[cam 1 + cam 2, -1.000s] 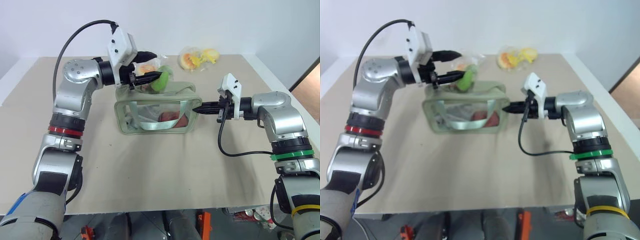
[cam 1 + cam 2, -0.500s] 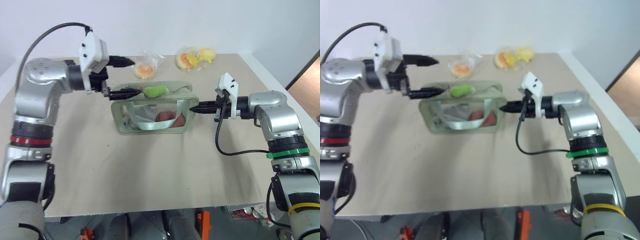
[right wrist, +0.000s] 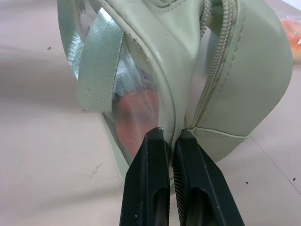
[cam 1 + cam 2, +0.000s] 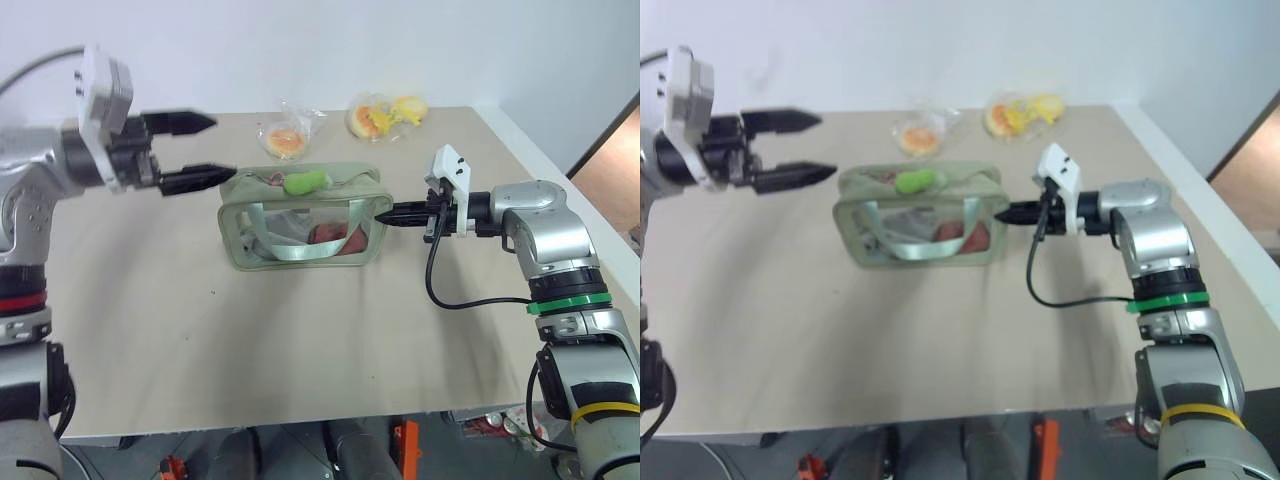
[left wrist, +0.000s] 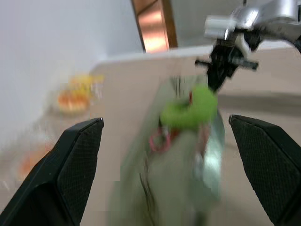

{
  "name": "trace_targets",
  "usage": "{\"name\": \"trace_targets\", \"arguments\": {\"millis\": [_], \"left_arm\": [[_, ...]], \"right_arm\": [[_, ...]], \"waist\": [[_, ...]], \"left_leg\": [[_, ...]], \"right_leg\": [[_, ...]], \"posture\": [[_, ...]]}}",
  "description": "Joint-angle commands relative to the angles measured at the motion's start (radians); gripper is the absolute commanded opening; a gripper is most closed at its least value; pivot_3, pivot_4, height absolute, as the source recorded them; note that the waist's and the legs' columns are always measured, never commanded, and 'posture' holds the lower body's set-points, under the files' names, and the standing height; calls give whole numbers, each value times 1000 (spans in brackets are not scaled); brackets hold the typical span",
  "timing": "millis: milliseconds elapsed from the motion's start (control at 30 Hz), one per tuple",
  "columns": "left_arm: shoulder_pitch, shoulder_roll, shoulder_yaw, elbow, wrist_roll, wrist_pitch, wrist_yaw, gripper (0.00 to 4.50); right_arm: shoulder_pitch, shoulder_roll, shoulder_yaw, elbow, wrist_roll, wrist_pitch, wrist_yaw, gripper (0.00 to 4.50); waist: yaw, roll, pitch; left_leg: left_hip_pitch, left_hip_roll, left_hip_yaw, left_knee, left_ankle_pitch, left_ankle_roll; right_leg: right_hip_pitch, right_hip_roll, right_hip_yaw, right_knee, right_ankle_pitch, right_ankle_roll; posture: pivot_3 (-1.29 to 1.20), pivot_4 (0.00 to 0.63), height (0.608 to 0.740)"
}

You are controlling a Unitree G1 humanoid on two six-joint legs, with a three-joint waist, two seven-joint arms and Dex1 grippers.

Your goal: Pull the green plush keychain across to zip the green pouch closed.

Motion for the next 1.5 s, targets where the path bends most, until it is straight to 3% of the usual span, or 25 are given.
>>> {"name": "trace_targets", "arguments": {"millis": [33, 433, 833, 867, 1233, 1267, 1500], "left_arm": [[26, 2, 37, -11, -40, 29, 8, 4425], [95, -31, -16, 54, 5, 11, 26, 4425], [65, -109, -53, 101, 31, -12, 46, 4425], [61, -116, -52, 104, 29, -9, 49, 3919], [77, -142, -58, 77, 25, -6, 58, 253], [78, -143, -57, 79, 29, -10, 63, 51], [89, -148, -55, 72, 37, -26, 87, 51]], "right_arm": [[-21, -2, -13, -21, 5, -13, 8, 0], [3, -17, -23, -50, 14, 6, 5, 0], [20, -23, -26, -77, 18, 23, -1, 0], [21, -23, -26, -79, 18, 24, -1, 0], [35, -31, -30, -100, 23, 37, 1, 0], [35, -33, -31, -101, 23, 38, 2, 0], [41, -44, -39, -116, 30, 53, -4, 0]], "waist": [[0, 0, 0], [0, 0, 0], [1, 0, 0], [1, 0, 0], [1, 0, 0], [1, 0, 0], [1, 0, 0]], "left_leg": [[0, 0, 0, 1, 0, 0], [0, 1, 0, 1, 0, 0], [0, 1, 0, 1, 0, 0], [0, 1, 0, 1, 0, 0], [0, 1, 1, 1, 0, 0], [0, 1, 1, 1, 0, 0], [0, 1, 0, 1, 0, 0]], "right_leg": [[0, 0, 0, 0, 0, 0], [0, 1, 0, 0, 1, -1], [0, 1, 0, 0, 1, -1], [0, 1, 1, 0, 1, -1], [0, 1, 1, 0, 1, -1], [0, 1, 1, 0, 1, -1], [0, 1, 1, 0, 1, -1]], "posture": [[0, 150, 740], [0, 150, 740], [0, 150, 740], [0, 150, 740], [0, 150, 740], [0, 150, 740], [0, 150, 740]]}}
